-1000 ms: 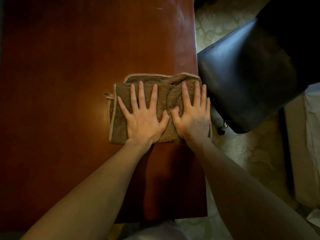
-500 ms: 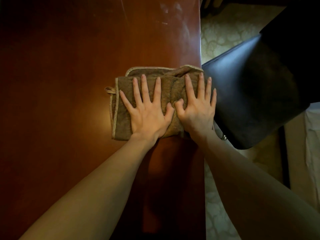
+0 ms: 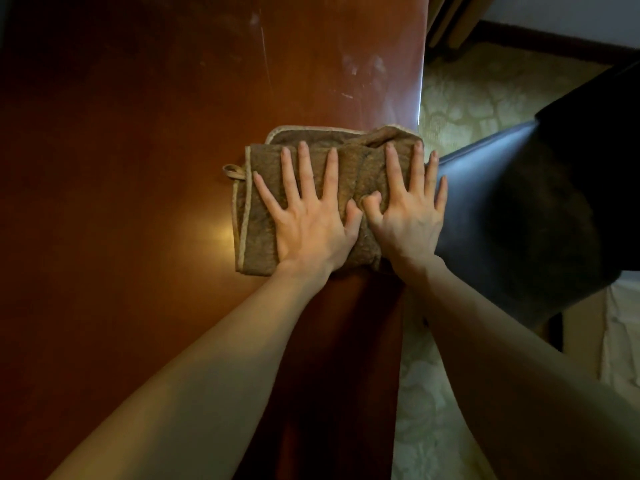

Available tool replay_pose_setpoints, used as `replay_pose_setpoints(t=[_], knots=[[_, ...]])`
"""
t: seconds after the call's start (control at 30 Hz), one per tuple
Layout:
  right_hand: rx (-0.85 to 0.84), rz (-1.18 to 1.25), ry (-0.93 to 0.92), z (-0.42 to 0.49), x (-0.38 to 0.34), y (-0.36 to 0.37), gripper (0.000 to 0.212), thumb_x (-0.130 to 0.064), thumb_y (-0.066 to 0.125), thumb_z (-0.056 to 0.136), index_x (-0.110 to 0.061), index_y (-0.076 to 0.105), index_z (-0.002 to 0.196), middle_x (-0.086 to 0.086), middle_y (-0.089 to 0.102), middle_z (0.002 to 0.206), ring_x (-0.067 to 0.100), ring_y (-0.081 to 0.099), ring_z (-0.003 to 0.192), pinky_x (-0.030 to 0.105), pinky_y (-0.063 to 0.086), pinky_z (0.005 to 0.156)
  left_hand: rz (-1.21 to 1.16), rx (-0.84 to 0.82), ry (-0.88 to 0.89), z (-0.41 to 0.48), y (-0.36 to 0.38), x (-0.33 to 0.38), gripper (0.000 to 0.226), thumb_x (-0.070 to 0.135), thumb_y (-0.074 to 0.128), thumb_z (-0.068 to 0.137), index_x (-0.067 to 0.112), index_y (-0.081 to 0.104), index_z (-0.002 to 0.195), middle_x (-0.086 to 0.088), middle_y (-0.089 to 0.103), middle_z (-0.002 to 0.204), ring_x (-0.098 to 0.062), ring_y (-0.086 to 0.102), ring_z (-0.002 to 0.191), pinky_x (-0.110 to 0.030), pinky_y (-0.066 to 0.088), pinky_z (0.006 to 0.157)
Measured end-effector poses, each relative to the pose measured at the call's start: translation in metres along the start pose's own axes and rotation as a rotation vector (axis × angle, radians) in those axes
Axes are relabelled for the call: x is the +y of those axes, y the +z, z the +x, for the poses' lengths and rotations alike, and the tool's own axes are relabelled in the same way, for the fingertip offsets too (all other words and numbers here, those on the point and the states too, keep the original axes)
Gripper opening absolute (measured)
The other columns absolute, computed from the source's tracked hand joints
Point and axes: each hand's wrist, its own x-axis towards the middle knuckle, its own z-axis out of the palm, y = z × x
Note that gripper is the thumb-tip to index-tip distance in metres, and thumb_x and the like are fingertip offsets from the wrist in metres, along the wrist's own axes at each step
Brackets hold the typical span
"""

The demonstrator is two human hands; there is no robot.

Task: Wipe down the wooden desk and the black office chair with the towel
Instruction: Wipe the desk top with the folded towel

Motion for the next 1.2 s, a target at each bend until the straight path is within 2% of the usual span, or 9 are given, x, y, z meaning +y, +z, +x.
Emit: replay_pose_setpoints(t=[0.2,0.57,1.2], knots=[[-0.041,-0.007,-0.088,0.032,0.006,-0.005,0.073,-0.050,0.033,0.093,-0.029,0.022,0.161,0.013,0.011,0.170,0.034,0.003,0.157,0.057,0.009,0.125,0.000,-0.019,-0.027,0.016,-0.006,0.006,0.076,0.059,0.019,0.098,0.024,0.006,0.165,-0.017,-0.002,0.171,-0.039,-0.005,0.157,-0.075,0.003,0.115],[-0.073,0.018,-0.104,0.074,0.010,-0.010,0.074,-0.049,0.035,0.092,-0.028,0.022,0.162,0.013,0.009,0.170,0.034,0.001,0.157,0.057,0.006,0.125,0.015,-0.056,-0.085,0.057,-0.008,0.022,0.077,0.061,0.014,0.097,0.026,0.002,0.165,-0.016,-0.005,0.171,-0.039,-0.009,0.157,-0.075,0.000,0.114],[-0.010,0.035,-0.084,0.115,0.006,0.000,0.070,-0.047,0.035,0.093,-0.029,0.025,0.161,0.011,0.012,0.170,0.028,0.000,0.158,0.052,0.005,0.126,0.008,0.064,-0.161,0.096,0.005,0.032,0.078,0.062,0.013,0.095,0.028,0.005,0.165,-0.016,-0.001,0.171,-0.039,-0.004,0.157,-0.075,-0.001,0.116]])
